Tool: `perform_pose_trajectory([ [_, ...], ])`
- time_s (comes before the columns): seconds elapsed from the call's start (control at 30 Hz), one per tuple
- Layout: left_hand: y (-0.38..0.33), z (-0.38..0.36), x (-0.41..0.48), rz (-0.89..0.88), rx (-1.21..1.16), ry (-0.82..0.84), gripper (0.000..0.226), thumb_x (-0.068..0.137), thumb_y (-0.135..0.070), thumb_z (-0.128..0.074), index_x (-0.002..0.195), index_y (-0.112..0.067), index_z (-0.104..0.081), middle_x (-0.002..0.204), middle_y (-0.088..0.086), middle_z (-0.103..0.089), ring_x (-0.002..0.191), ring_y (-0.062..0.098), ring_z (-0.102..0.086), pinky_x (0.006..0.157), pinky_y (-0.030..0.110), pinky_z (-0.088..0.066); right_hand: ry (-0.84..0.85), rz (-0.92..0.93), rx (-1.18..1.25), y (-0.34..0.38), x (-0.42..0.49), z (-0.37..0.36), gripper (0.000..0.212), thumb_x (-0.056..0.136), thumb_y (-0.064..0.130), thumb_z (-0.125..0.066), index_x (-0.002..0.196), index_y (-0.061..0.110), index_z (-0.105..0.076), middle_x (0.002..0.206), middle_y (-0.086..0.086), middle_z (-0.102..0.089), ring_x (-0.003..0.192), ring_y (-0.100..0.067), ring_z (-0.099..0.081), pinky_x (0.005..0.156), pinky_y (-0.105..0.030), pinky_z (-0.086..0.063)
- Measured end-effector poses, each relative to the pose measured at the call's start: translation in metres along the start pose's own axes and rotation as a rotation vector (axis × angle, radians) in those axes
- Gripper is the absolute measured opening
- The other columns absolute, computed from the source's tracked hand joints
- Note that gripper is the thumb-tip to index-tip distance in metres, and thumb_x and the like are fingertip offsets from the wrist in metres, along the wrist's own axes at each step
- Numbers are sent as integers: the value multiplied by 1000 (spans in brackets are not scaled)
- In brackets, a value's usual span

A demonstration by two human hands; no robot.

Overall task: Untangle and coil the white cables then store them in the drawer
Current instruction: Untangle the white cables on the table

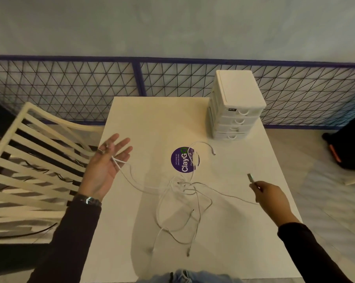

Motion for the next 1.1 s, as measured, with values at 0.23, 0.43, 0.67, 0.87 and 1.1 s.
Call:
perform_pose_trajectory([
  [0.23, 33, -73, -37, 124, 177, 158, 54, 64, -51, -73, 105, -17, -62, 111, -1, -71, 108, 19, -65, 93, 31, -50, 95, 156, 549, 91, -53, 6, 22, 94, 14, -49, 84, 22, -68, 49, 8, -47, 42, -6, -43, 46, -14, -33],
  [0.43, 67, -88, -83, 201, 270, 149, 23, 84, -30, -52, 102, -22, -63, 118, -2, -66, 115, 11, -58, 85, 32, -56, 355, 181, 774, 131, -111, -16, 22, 93, 17, -53, 85, 14, -72, 50, 5, -53, 38, -12, -39, 41, -20, -34],
  [0.67, 59, -117, -74, 178, 309, 223, 20, 96, -19, -45, 107, -25, -60, 127, 3, -57, 98, 9, -60, 80, 30, -55, 295, 123, 888, 156, -105, -10, 15, 87, 19, -63, 82, 14, -76, 63, 4, -68, 42, -11, -50, 43, -24, -42],
  [0.87, 41, -140, -49, 104, 333, 348, 40, 97, -22, -42, 120, -55, -41, 134, -2, -55, 119, 11, -55, 95, 41, -47, 279, 166, 968, 174, -74, 16, 22, 87, 22, -63, 71, 10, -72, 43, 5, -48, 44, -11, -38, 46, -20, -33],
  [1.1, 34, -148, -43, -33, 360, 342, 21, 98, -17, -40, 104, -34, -51, 121, 5, -64, 101, 11, -64, 75, 20, -50, 329, 274, 931, 183, -68, 25, 18, 88, 16, -60, 74, 9, -68, 53, 10, -61, 49, -2, -49, 51, -14, -39],
])
Point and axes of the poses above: each hand's wrist, its own x-axis towards the middle knuckle, its own z-axis out of the back of the hand, y = z × x, the point moved 1 cm from there along x, towards the middle knuckle
